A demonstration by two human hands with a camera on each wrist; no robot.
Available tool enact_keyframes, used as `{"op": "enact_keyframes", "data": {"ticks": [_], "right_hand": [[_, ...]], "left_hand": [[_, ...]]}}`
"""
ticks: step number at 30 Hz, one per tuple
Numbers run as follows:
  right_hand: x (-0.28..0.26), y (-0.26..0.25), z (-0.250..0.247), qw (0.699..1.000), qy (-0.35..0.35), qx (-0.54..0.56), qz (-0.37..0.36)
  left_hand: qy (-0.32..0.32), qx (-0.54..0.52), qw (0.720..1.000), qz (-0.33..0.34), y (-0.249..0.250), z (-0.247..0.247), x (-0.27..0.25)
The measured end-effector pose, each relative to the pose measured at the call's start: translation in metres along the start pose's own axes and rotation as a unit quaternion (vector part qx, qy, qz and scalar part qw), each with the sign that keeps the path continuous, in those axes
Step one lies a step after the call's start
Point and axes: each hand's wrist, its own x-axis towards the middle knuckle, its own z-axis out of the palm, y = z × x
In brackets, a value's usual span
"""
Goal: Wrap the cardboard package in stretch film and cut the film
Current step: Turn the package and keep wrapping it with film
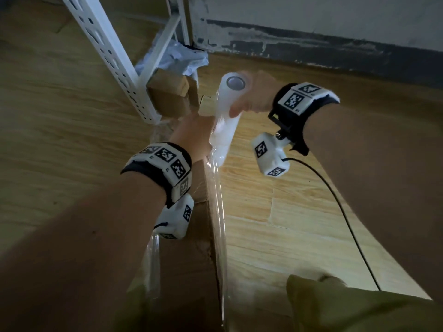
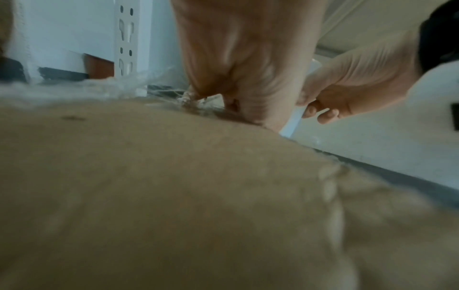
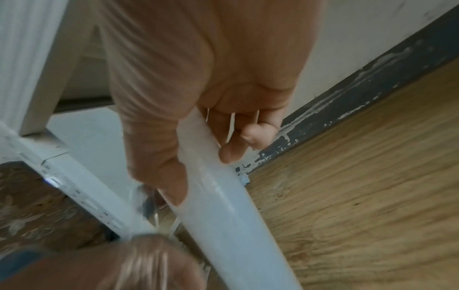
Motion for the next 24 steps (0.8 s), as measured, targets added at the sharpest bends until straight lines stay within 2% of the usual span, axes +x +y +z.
{"op": "enact_keyframes", "data": {"ticks": [6,10,14,18,20,24], "right_hand": [[-0.006,-0.001,-0.015,1.0,-0.022,-0.019,-0.004],[-0.011,0.007,-0.006,0.999,0.031,0.019,0.028],[-0.021,0.016,0.009,0.983,0.072,0.147,0.086],[-0.015,0.027,0.025,0.924,0.116,0.348,0.113],[-0.022,0.017,0.023,0.901,0.104,0.41,0.102],[-0.019,0.01,0.021,0.912,0.092,0.393,0.07]], "left_hand": [[-0.013,-0.026,1.0,0.011,-0.004,-0.002,-0.003],[-0.011,-0.024,0.999,0.026,-0.005,-0.003,-0.002],[-0.017,-0.017,0.999,0.042,0.002,0.0,0.002],[-0.063,-0.048,0.997,-0.006,0.007,0.0,0.009],[-0.073,-0.043,0.996,-0.036,0.011,-0.004,0.01],[-0.116,-0.011,0.991,-0.072,0.015,-0.002,0.012]]}}
